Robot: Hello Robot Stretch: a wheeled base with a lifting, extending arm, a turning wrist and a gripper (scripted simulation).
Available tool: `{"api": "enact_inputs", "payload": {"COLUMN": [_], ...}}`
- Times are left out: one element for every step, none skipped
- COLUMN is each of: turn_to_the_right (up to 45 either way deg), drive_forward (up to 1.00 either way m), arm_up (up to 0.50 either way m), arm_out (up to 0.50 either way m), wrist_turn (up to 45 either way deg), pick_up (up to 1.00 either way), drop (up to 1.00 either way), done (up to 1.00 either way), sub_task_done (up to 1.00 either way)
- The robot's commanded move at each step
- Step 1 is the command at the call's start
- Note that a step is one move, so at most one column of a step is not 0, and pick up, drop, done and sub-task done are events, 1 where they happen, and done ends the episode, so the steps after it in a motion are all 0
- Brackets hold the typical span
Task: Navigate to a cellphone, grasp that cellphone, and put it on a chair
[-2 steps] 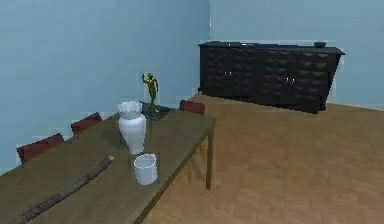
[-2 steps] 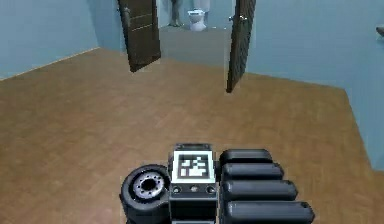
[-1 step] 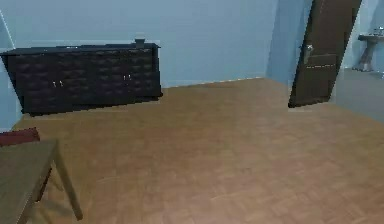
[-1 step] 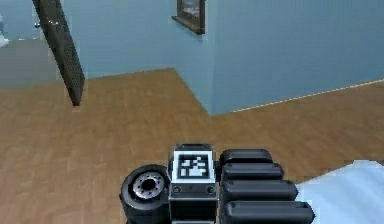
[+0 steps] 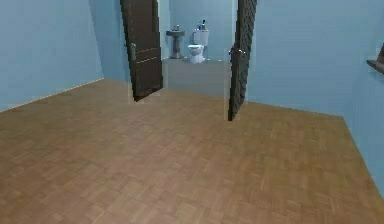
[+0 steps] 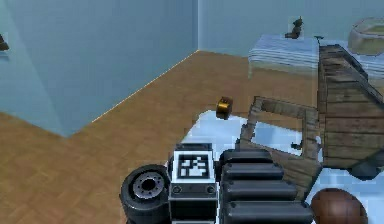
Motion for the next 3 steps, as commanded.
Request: {"api": "enact_inputs", "payload": {"turn_to_the_right": [15.0,-45.0,-45.0], "drive_forward": [0.0,0.0,0.0], "arm_up": [0.0,0.0,0.0], "arm_out": [0.0,0.0,0.0], "wrist_turn": [0.0,0.0,0.0], "pick_up": [0.0,0.0,0.0], "drop": [0.0,0.0,0.0], "done": [0.0,0.0,0.0], "sub_task_done": [0.0,0.0,0.0]}}
